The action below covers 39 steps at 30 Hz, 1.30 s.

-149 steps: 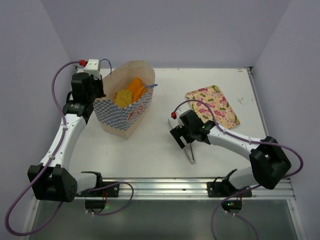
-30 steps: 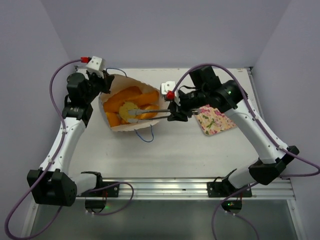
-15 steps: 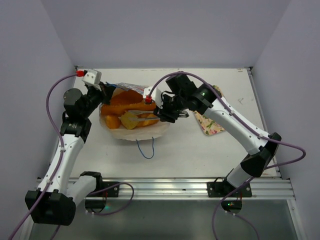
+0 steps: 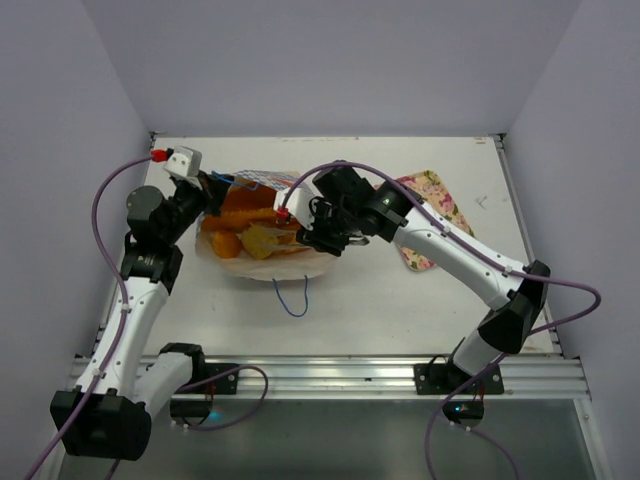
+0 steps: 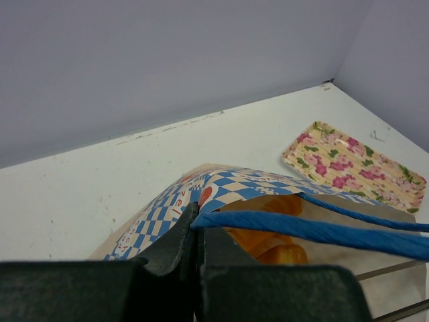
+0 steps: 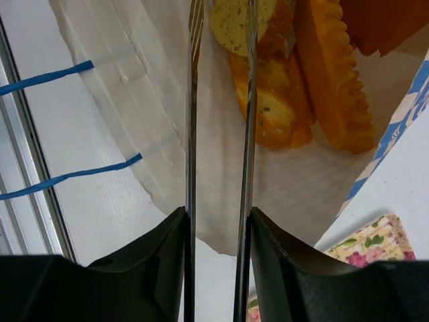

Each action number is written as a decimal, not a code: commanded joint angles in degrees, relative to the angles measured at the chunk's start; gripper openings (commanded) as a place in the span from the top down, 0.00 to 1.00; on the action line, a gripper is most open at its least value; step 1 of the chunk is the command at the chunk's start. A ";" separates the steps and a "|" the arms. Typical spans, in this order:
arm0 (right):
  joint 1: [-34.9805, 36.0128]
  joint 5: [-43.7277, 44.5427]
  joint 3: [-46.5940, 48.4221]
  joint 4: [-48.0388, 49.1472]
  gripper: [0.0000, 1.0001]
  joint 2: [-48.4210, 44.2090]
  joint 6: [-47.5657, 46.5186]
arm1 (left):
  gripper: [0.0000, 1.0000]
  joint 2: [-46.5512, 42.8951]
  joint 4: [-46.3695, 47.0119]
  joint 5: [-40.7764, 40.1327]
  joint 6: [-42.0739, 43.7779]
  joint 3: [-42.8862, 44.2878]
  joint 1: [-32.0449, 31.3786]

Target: Take the fake bread out of the paper bag

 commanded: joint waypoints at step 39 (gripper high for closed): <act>1.58 8.78 0.40 4.40 0.92 3.02 3.03 | 1.00 -2.91 3.15 -3.08 -0.48 -1.52 0.25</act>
